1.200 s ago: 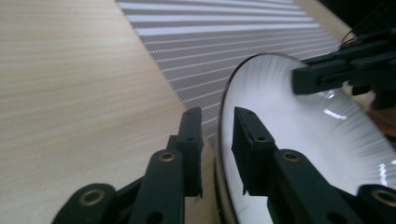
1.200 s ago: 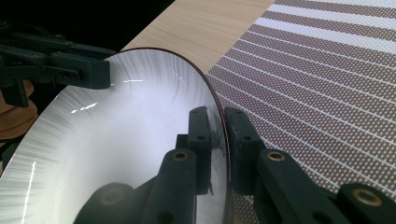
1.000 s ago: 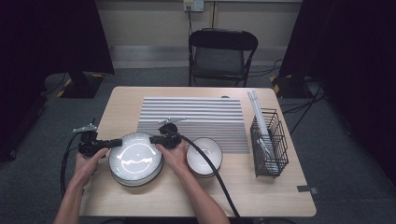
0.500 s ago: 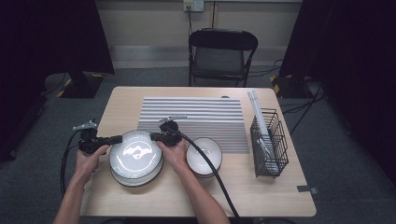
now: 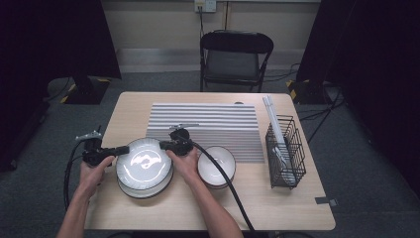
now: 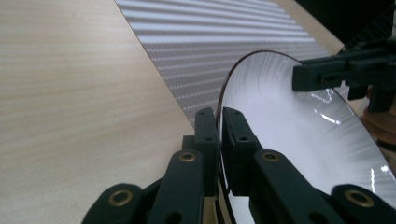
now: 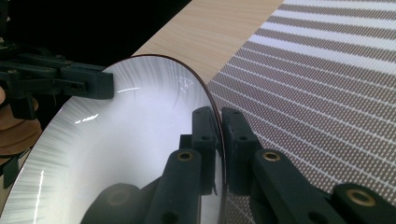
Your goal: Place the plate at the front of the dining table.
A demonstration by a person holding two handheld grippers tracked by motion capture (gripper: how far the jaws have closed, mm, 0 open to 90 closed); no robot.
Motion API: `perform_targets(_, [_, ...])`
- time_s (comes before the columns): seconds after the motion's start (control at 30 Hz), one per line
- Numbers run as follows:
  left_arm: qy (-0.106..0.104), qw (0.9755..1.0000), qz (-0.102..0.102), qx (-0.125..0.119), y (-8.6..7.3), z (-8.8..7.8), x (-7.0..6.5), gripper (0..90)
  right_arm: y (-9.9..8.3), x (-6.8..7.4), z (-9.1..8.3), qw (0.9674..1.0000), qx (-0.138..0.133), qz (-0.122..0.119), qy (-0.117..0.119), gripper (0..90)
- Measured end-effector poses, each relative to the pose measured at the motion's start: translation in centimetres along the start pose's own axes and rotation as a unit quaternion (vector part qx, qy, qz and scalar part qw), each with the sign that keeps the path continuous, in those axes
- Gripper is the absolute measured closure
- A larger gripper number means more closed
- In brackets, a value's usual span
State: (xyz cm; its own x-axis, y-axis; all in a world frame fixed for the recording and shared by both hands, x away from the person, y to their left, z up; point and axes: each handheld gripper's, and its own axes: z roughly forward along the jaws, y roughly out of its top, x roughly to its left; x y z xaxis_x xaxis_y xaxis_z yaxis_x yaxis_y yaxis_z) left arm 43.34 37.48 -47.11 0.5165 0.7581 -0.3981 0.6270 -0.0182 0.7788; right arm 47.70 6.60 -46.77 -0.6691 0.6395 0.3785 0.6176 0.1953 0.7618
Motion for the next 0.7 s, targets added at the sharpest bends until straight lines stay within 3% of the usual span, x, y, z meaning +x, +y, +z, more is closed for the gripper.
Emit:
perform_targets(0.2, [0.007, 0.9999, 0.005, -0.005, 0.66, 0.27, -0.09, 85.2, 0.61, -0.16, -0.08, 1.0000, -0.008, 0.003, -0.003, 84.9])
perform_targets(0.3, [0.000, 1.0000, 0.000, -0.002, 0.60, 0.17, 0.00, 84.2, 0.58, -0.08, -0.13, 1.0000, -0.007, 0.001, -0.005, 84.9])
perform_targets(0.37, [-0.002, 1.0000, -0.005, 0.001, 0.48, 0.09, -0.10, 77.8, 0.58, 0.00, -0.19, 0.9999, -0.008, -0.004, -0.005, 85.1])
perform_targets(0.47, [-0.005, 1.0000, -0.003, 0.007, 0.23, -0.01, -0.10, 76.4, 0.53, 0.05, -0.23, 0.9999, -0.006, -0.006, -0.006, 85.4])
perform_targets(0.57, [0.001, 1.0000, -0.007, 0.007, 0.12, 0.01, 0.01, 83.5, 0.44, 0.06, -0.21, 0.9999, -0.006, -0.005, -0.007, 85.4])
perform_targets(0.7, [0.007, 1.0000, -0.002, -0.004, 0.43, -0.14, 0.03, 85.5, 0.51, 0.02, -0.14, 0.9999, -0.007, -0.002, -0.007, 84.9])
